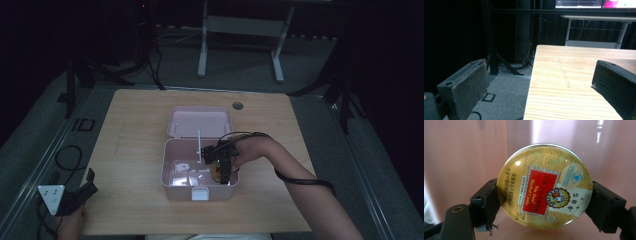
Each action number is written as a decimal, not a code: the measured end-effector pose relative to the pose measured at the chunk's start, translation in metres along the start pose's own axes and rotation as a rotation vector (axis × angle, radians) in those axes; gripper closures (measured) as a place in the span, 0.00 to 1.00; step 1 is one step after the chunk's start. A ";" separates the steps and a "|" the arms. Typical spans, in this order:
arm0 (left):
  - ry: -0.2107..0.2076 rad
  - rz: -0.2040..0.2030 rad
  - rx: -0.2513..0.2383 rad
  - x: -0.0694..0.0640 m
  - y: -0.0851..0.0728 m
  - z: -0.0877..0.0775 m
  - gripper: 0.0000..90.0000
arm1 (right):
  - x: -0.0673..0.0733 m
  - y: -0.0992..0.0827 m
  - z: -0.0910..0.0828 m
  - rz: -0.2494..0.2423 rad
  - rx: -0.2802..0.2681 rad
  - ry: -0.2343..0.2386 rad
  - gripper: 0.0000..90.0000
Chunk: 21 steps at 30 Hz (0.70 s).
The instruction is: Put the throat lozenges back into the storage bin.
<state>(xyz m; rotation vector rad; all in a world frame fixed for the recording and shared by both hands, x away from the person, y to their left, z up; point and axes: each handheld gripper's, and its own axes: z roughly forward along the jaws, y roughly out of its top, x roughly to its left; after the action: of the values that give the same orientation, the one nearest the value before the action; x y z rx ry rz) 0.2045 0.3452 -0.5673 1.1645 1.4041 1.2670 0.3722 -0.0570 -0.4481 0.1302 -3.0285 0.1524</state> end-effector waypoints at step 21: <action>-0.004 -0.001 0.000 0.000 0.000 0.000 0.01 | 0.000 0.012 0.023 -0.018 0.054 -0.005 0.22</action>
<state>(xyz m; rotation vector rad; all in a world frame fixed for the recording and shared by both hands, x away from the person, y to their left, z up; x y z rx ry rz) 0.2044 0.3454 -0.5673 1.1660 1.4022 1.2637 0.3689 -0.0472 -0.4722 0.1617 -3.0288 0.2322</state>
